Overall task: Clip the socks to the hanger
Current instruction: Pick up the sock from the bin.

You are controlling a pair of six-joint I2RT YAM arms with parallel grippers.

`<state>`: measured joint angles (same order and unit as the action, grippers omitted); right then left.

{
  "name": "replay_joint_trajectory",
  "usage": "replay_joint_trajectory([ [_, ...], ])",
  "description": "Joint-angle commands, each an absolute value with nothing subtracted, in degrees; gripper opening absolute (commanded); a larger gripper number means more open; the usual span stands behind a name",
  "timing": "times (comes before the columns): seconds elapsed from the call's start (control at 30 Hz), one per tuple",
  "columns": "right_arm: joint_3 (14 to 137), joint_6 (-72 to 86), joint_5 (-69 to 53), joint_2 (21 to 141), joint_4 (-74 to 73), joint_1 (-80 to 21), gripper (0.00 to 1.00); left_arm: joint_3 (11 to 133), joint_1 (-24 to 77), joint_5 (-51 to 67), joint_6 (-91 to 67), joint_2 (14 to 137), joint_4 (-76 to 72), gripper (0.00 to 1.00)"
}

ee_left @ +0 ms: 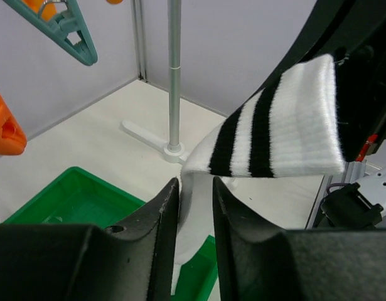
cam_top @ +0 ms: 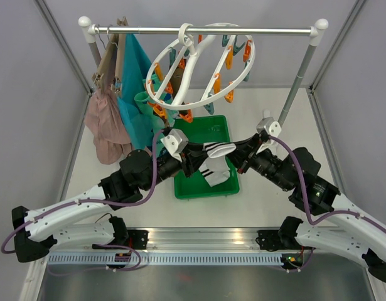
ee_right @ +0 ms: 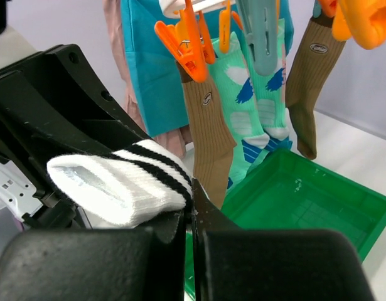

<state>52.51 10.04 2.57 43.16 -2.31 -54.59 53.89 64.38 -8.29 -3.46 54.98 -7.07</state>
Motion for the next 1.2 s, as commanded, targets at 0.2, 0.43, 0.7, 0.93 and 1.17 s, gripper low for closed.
replay_joint_trajectory([
  [0.2, 58.8, 12.5, -3.7, 47.5, -10.2, -54.8, 0.00, 52.8, 64.6, -4.1, 3.8, 52.3, -12.5, 0.35],
  [0.43, 59.5, 12.7, -3.7, 48.5, -12.6, -54.8, 0.00, 52.0, 64.7, -1.9, 5.8, 50.9, -13.5, 0.36],
  [0.7, 59.9, 13.0, -4.1, 48.8, -12.4, -54.8, 0.00, 51.5, 64.7, -0.9, 6.4, 51.1, -13.5, 0.20],
  [0.93, 60.4, 13.3, -1.6, 48.7, -12.5, -54.8, 0.15, 50.7, 64.7, -0.3, 6.2, 51.2, -14.5, 0.02],
  [1.17, 59.4, 8.0, 8.2, 45.3, -11.4, -54.8, 0.65, 50.2, 64.7, -9.7, 4.2, 50.1, -12.0, 0.02],
])
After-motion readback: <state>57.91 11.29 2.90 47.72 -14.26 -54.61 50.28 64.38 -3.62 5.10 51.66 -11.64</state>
